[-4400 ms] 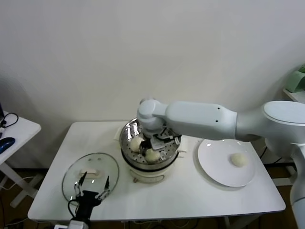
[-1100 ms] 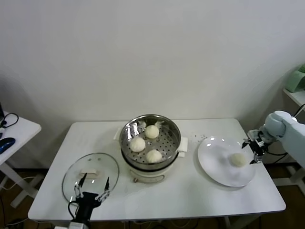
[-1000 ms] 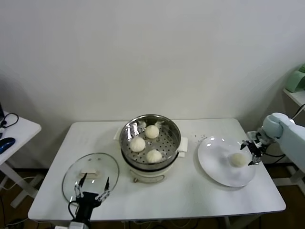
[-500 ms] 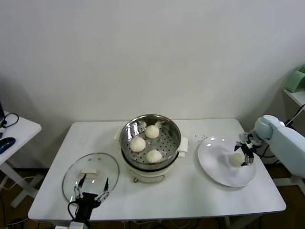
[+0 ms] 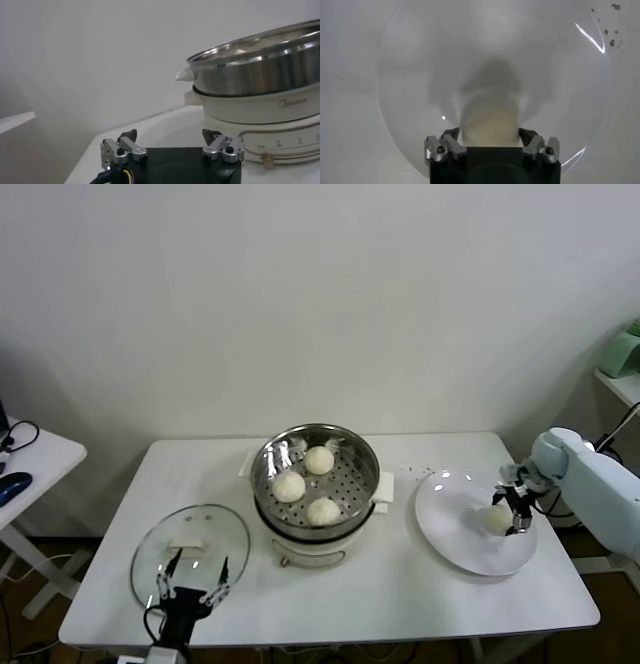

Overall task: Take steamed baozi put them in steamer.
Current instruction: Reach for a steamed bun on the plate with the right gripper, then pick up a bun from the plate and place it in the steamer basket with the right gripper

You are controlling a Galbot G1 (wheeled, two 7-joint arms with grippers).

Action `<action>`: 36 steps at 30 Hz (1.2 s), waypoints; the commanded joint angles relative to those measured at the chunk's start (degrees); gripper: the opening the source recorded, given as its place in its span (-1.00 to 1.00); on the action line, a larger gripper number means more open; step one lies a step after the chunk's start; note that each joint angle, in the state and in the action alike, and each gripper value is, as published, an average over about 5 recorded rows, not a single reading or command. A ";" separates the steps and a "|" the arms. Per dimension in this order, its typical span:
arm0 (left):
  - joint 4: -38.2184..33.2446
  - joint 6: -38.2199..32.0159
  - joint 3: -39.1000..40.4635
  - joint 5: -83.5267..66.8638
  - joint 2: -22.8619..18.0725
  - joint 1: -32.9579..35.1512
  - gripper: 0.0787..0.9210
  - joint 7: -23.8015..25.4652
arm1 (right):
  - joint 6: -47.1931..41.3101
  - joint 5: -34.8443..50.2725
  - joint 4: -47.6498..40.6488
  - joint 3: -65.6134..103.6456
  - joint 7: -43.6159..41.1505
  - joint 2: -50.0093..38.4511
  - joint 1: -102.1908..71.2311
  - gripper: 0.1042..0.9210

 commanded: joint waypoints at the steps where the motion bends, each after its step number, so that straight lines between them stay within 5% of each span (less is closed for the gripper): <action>1: 0.16 -0.08 -0.08 0.05 0.01 0.20 0.77 -0.06 | 0.01 -0.17 -0.84 0.61 -0.25 0.46 0.00 0.63; 20: -0.13 -0.37 -0.23 0.07 -0.23 0.62 0.77 -0.16 | -1.20 3.36 -0.12 -0.99 -0.22 -0.29 1.50 0.42; 36: -2.23 -0.56 0.63 0.18 -0.01 0.25 0.77 -0.10 | -13.95 53.37 4.88 -50.45 -0.48 5.67 44.04 0.39</action>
